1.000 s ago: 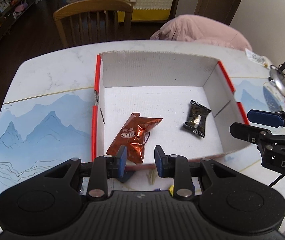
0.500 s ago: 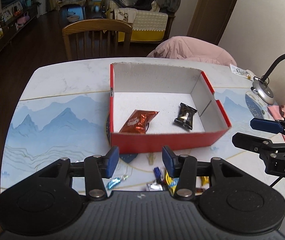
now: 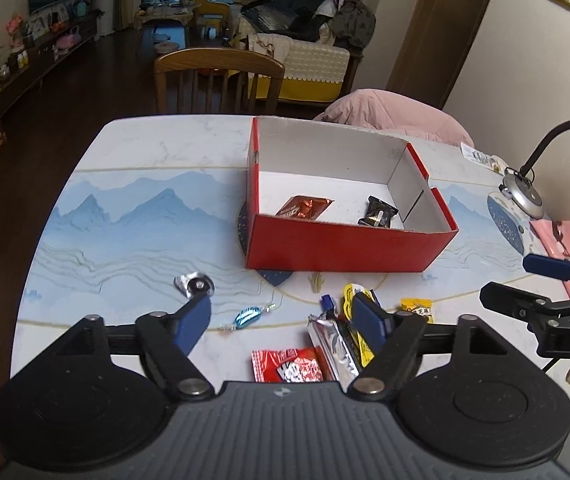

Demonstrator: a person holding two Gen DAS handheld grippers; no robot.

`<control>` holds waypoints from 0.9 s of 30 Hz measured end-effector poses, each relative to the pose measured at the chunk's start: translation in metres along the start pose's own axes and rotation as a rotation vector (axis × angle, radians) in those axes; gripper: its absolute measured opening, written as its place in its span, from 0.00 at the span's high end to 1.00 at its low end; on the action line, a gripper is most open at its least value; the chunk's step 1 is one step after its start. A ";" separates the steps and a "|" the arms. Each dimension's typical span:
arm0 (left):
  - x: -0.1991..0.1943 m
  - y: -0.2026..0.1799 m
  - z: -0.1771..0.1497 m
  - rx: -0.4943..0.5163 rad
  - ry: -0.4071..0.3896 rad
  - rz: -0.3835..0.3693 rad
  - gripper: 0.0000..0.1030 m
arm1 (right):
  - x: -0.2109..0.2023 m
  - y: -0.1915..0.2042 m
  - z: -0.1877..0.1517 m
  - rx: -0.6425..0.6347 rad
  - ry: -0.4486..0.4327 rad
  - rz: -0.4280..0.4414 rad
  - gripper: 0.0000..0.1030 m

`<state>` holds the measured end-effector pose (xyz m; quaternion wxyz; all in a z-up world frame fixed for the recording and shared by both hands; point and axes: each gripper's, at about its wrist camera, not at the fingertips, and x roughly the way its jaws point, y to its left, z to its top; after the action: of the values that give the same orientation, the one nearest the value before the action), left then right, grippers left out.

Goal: Organize snacks
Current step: 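Lift both tools out of the red box back toward the snacks, then grasp the blue cookie packet with the left tool while the right tool grasps the yellow sesame packet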

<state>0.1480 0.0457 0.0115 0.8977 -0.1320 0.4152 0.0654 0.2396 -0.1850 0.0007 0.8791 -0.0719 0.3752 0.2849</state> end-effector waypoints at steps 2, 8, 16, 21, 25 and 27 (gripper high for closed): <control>0.000 0.005 -0.006 -0.024 0.003 0.011 0.21 | 0.001 -0.003 -0.006 0.010 0.007 -0.006 0.02; 0.018 0.035 -0.029 -0.202 0.095 0.048 0.21 | 0.020 -0.014 -0.025 0.053 0.057 -0.038 0.02; 0.055 0.074 -0.058 -0.491 0.267 0.180 0.21 | 0.056 -0.035 -0.042 0.071 0.159 -0.084 0.03; 0.072 0.086 -0.073 -0.625 0.293 0.210 0.21 | 0.087 -0.053 -0.052 0.104 0.227 -0.124 0.08; 0.086 0.093 -0.084 -0.730 0.332 0.231 0.21 | 0.110 -0.062 -0.058 0.121 0.281 -0.130 0.12; 0.090 0.098 -0.089 -0.788 0.341 0.240 0.21 | 0.117 -0.064 -0.061 0.123 0.297 -0.128 0.15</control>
<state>0.1194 0.1140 -0.1304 0.6835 -0.4238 0.5131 0.2999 0.3030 -0.2065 -0.1301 0.8330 -0.0829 0.5125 0.1912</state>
